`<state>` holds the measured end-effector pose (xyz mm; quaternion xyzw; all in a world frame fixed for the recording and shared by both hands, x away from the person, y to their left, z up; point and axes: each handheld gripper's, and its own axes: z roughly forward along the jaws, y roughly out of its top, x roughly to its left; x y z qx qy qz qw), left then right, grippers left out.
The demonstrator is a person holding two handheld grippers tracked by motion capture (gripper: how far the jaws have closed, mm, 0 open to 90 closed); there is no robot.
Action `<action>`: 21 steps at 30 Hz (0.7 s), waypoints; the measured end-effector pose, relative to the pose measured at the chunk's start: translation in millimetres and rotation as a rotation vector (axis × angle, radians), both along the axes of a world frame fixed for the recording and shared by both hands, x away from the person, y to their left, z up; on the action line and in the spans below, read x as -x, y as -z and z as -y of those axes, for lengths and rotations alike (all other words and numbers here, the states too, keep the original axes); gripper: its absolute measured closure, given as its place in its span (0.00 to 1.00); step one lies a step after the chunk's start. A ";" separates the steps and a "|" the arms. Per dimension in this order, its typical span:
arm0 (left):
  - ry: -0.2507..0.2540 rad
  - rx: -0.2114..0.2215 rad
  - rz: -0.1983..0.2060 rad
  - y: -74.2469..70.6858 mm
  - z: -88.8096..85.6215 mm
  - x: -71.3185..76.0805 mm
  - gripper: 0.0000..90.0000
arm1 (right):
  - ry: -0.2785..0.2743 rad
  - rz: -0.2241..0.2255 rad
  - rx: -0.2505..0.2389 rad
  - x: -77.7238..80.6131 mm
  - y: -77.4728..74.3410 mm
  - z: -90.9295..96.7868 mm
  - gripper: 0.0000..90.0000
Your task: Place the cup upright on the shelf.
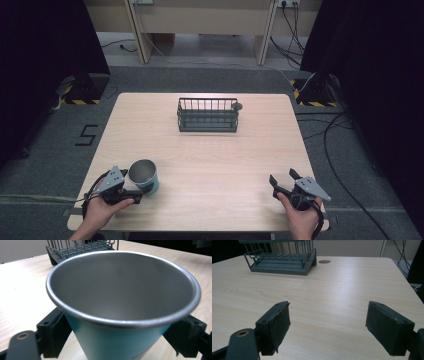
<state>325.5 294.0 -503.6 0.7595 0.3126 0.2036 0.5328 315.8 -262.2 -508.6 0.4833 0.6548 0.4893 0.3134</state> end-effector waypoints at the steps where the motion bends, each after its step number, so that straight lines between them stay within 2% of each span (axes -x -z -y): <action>1: -0.003 0.002 0.007 0.5 0.8 -0.1 0.17 | -0.002 -0.001 0.000 0.0 0.2 0.3 0.22; 13: -0.004 0.032 0.033 -4.6 1.3 -0.2 0.18 | 0.006 -0.002 -0.003 0.3 0.0 1.3 0.23; 21: -0.008 0.041 0.054 -14.8 2.1 -7.0 0.18 | 0.008 -0.004 -0.005 0.5 0.4 1.6 0.23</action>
